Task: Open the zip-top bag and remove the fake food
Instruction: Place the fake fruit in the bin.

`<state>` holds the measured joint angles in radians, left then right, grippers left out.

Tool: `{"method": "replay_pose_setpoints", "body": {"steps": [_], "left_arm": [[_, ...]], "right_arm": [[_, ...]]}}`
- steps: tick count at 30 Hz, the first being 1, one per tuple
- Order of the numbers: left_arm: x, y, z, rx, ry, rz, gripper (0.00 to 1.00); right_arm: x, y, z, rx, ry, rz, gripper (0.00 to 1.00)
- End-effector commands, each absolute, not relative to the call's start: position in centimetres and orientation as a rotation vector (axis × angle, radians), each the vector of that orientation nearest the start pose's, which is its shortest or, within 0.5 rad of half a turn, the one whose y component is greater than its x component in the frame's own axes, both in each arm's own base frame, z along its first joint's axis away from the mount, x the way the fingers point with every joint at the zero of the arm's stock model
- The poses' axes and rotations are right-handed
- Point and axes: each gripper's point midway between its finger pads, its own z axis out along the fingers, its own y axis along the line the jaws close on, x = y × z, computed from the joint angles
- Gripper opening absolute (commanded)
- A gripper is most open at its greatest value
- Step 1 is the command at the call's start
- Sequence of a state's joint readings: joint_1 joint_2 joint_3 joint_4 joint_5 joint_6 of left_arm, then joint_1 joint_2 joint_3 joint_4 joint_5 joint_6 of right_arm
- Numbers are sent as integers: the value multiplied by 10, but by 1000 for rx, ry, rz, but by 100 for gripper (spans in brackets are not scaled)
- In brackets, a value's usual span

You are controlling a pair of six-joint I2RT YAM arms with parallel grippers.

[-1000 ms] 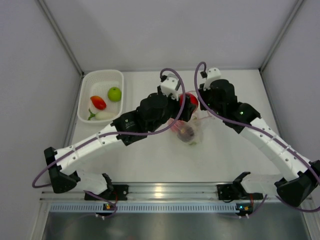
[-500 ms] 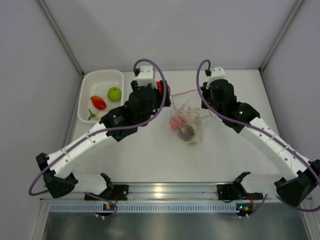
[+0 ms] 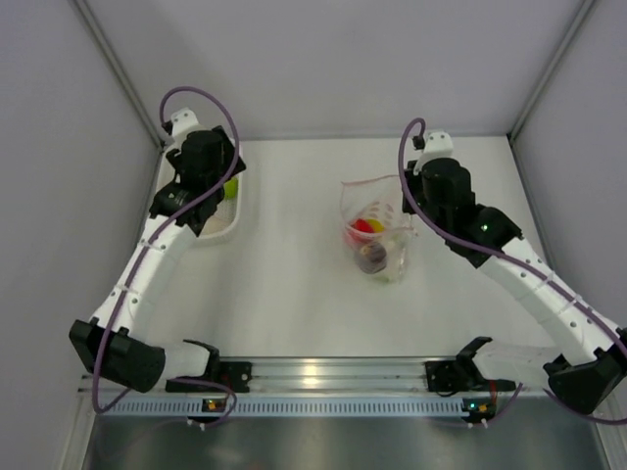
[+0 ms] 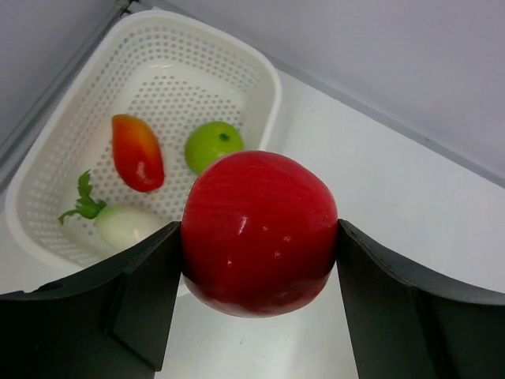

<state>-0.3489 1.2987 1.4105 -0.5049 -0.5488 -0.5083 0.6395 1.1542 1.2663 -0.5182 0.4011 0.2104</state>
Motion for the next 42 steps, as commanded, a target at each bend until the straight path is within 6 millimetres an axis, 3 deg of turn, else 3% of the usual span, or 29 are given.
{"method": "replay_pose_setpoints", "body": {"steps": [1, 3, 5, 6, 8, 9, 12, 13, 14, 17, 18, 20, 21, 24, 25, 27, 28, 31, 32, 33, 34, 35, 36, 40, 41, 42], "left_arm": [[398, -30, 315, -598, 1861, -38, 0], [404, -3, 303, -666, 1868, 5, 0], [413, 9, 288, -713, 1894, 10, 0], [416, 29, 285, -768, 1880, 34, 0], [428, 42, 271, -819, 1890, 39, 0], [432, 61, 270, -867, 1877, 54, 0], [446, 83, 252, -937, 1880, 107, 0], [452, 85, 253, -953, 1870, 104, 0], [460, 90, 237, -972, 1896, 121, 0], [474, 104, 231, -1010, 1870, 148, 0], [483, 108, 218, -1014, 1888, 159, 0], [497, 110, 220, -1005, 1874, 155, 0], [505, 112, 205, -1008, 1896, 169, 0], [526, 115, 207, -985, 1887, 151, 0], [534, 115, 192, -973, 1915, 161, 3], [551, 114, 195, -931, 1921, 128, 11], [558, 115, 177, -921, 1959, 130, 12], [570, 119, 163, -913, 1980, 124, 30], [573, 114, 159, -891, 1999, 103, 42], [577, 115, 163, -881, 1993, 101, 47], [578, 115, 157, -882, 2003, 102, 62], [579, 115, 157, -881, 2002, 103, 62], [581, 115, 160, -875, 1997, 100, 73], [583, 111, 172, -840, 1992, 71, 87], [582, 110, 182, -838, 1976, 60, 98], [581, 107, 185, -840, 1974, 37, 98]], "right_arm": [[312, 152, 328, -133, 1886, 167, 0], [310, 151, 329, -134, 1882, 170, 0], [308, 150, 331, -138, 1875, 171, 0], [308, 148, 329, -139, 1877, 165, 0], [305, 148, 330, -145, 1875, 172, 0], [304, 148, 329, -146, 1876, 173, 0], [301, 148, 327, -155, 1871, 188, 0], [300, 148, 326, -162, 1874, 189, 0], [298, 149, 325, -169, 1874, 199, 0], [295, 151, 323, -183, 1875, 219, 0], [294, 152, 321, -190, 1879, 225, 0], [291, 154, 320, -200, 1878, 244, 0], [290, 155, 321, -203, 1875, 254, 0], [289, 154, 322, -205, 1868, 259, 0], [286, 154, 323, -208, 1863, 268, 0], [283, 156, 323, -219, 1856, 288, 0], [281, 157, 325, -223, 1849, 299, 0], [278, 160, 328, -234, 1838, 329, 0], [277, 160, 327, -237, 1841, 328, 0], [277, 161, 328, -239, 1840, 332, 0], [276, 162, 327, -243, 1843, 337, 0], [276, 163, 327, -246, 1840, 342, 0], [276, 164, 328, -248, 1840, 345, 0], [278, 168, 325, -259, 1851, 352, 0], [279, 170, 325, -261, 1853, 357, 0], [281, 172, 323, -264, 1860, 358, 0]]}}
